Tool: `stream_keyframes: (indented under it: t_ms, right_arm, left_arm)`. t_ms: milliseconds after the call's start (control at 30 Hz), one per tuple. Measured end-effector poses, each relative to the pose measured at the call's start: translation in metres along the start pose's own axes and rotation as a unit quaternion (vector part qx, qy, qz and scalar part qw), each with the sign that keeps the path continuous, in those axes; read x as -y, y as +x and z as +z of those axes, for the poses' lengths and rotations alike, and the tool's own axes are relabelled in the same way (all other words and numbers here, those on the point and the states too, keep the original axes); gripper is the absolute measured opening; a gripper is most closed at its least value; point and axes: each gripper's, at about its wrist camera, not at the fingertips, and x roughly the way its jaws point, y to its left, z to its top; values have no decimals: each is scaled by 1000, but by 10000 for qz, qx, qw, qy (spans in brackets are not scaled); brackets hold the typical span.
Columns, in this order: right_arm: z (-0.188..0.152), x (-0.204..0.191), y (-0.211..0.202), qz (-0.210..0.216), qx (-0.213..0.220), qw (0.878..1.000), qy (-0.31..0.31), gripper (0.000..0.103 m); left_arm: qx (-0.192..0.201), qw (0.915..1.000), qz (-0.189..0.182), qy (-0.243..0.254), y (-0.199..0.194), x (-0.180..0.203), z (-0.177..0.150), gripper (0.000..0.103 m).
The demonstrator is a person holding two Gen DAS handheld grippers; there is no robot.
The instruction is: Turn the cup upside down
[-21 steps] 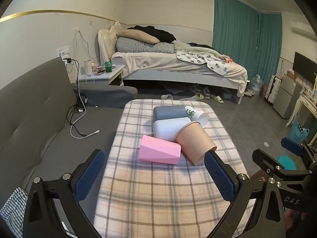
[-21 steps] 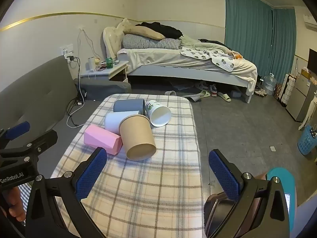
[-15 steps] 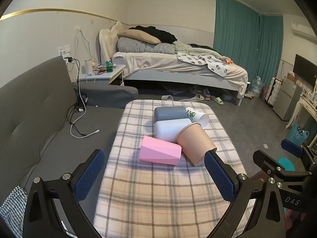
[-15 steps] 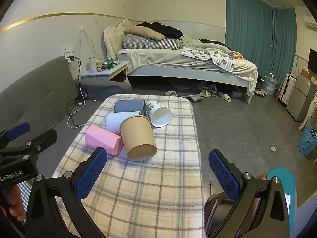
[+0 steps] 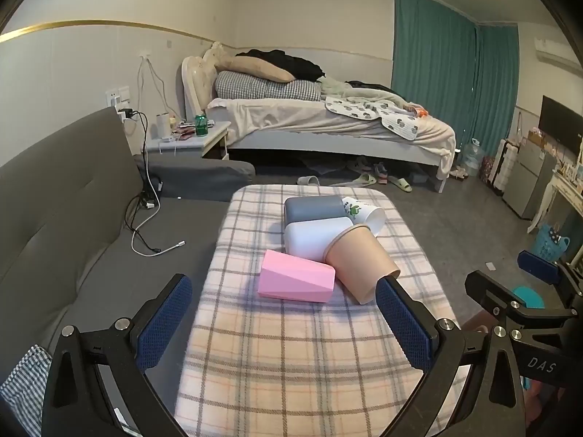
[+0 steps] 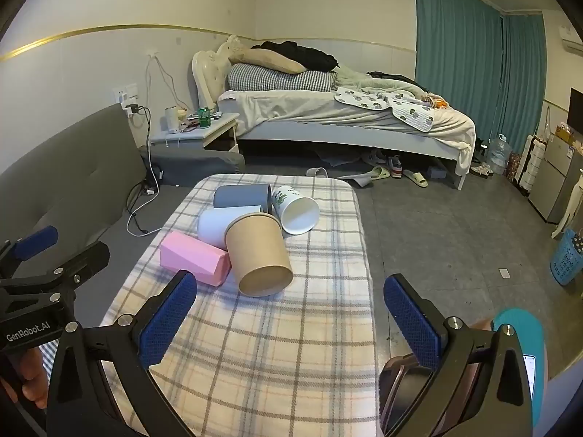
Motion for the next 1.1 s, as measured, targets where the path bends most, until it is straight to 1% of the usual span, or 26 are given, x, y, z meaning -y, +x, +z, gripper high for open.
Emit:
stream_keyframes:
  t_ms: [900, 1100]
  right_arm:
    - [-5, 3, 2, 235, -118, 9996, 110, 103]
    - [-8, 4, 4, 251, -194, 9994, 126, 103]
  left_arm:
    - [-27, 10000, 24, -1, 2, 0, -5, 103]
    - [-130, 9998, 125, -18, 8, 2, -10, 103]
